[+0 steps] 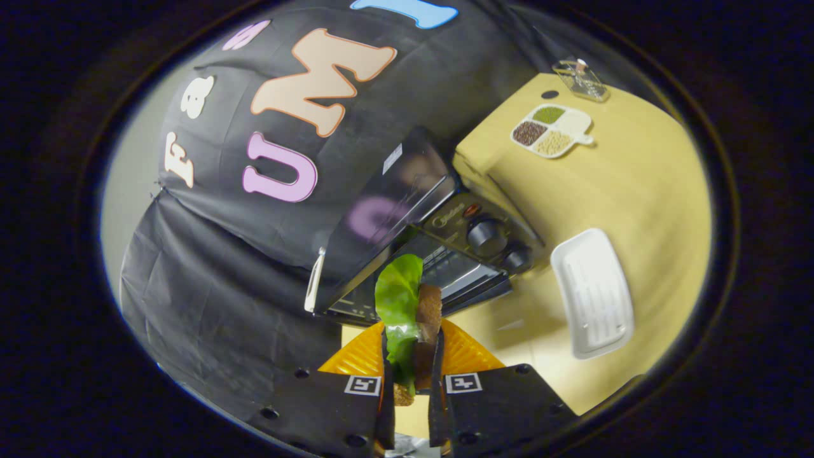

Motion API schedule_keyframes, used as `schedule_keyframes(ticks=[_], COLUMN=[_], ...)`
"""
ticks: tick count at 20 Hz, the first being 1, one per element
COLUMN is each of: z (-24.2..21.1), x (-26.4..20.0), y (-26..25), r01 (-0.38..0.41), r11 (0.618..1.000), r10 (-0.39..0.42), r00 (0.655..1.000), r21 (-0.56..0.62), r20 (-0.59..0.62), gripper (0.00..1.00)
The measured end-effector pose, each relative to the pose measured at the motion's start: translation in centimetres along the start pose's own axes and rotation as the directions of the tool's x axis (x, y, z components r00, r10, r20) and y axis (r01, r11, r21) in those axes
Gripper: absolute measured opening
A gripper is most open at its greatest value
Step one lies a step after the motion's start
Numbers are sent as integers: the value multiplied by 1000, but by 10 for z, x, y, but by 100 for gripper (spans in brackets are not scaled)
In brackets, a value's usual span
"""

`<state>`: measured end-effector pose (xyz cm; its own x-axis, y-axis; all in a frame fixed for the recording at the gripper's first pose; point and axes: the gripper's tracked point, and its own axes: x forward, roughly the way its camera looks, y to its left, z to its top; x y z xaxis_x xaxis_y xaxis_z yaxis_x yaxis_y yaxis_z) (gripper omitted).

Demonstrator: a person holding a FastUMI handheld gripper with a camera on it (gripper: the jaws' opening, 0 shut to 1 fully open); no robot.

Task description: Open the toaster oven, put the food inside, and close the toaster oven door.

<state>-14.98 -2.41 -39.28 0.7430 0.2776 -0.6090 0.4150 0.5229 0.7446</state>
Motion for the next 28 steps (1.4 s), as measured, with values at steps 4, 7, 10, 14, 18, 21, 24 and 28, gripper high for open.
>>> schedule_keyframes(ticks=[4, 7, 10, 14, 18, 21, 24, 28], z=[-13, -16, -14, -5, 8, 17, 24, 26], x=[35, 58, 82, 109, 134, 144, 146, 143], y=[7, 11, 12, 13, 9, 8, 3, 1], r01=[-18, -38, -37, -50, -61, -66, -35, 20], r11=[998, 993, 990, 982, 974, 972, 981, 990], r10=[18, 38, 34, 37, 30, 23, -10, -54], r00=[1000, 999, 999, 996, 990, 982, 973, 968], r21=[59, 108, 136, 180, 220, 226, 190, 141], r20=[-4, 1, 27, 76, 140, 185, 230, 244], gripper=[22, 22, 22, 22, 22, 22, 22, 36])
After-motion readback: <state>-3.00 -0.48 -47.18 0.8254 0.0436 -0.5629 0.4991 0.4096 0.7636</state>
